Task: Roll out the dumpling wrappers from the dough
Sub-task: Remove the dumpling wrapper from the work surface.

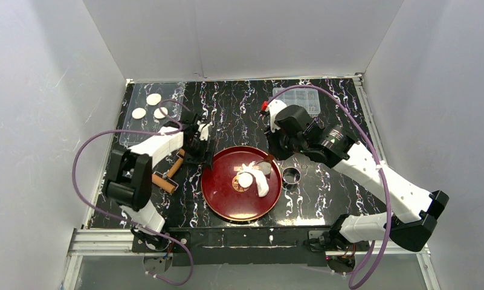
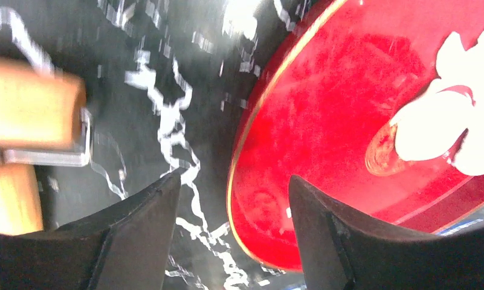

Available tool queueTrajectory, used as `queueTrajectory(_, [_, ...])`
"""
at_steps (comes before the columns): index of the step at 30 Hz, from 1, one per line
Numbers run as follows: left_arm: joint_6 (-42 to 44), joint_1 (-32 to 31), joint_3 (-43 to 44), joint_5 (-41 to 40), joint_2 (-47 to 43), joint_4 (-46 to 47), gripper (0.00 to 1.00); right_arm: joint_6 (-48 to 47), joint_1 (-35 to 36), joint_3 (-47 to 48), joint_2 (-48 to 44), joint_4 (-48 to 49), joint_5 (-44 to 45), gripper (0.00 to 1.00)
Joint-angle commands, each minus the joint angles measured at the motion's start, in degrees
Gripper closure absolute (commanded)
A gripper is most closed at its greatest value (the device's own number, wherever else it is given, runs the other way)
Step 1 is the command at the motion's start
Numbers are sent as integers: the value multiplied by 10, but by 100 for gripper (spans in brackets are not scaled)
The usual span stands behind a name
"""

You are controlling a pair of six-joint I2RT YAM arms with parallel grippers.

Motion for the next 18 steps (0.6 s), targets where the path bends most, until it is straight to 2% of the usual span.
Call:
queueTrajectory(1, [-134, 5, -71, -21, -115, -37, 35, 7, -3, 4, -17, 23, 5, 99])
queueTrajectory(6, [-196, 2, -158, -24, -161, -53, 34, 9, -2, 0, -21, 26, 4, 99])
queueTrajectory(14, [-186, -21, -226, -25, -176, -1, 36, 10, -2, 0, -14, 25, 6, 99])
queueTrajectory(16, [-188, -20, -236, -24, -178, 12, 43, 10, -2, 0, -12, 26, 5, 99])
queueTrajectory(18, [-189, -21, -234, -19, -177, 17, 59, 8, -2, 1, -8, 27, 6, 99])
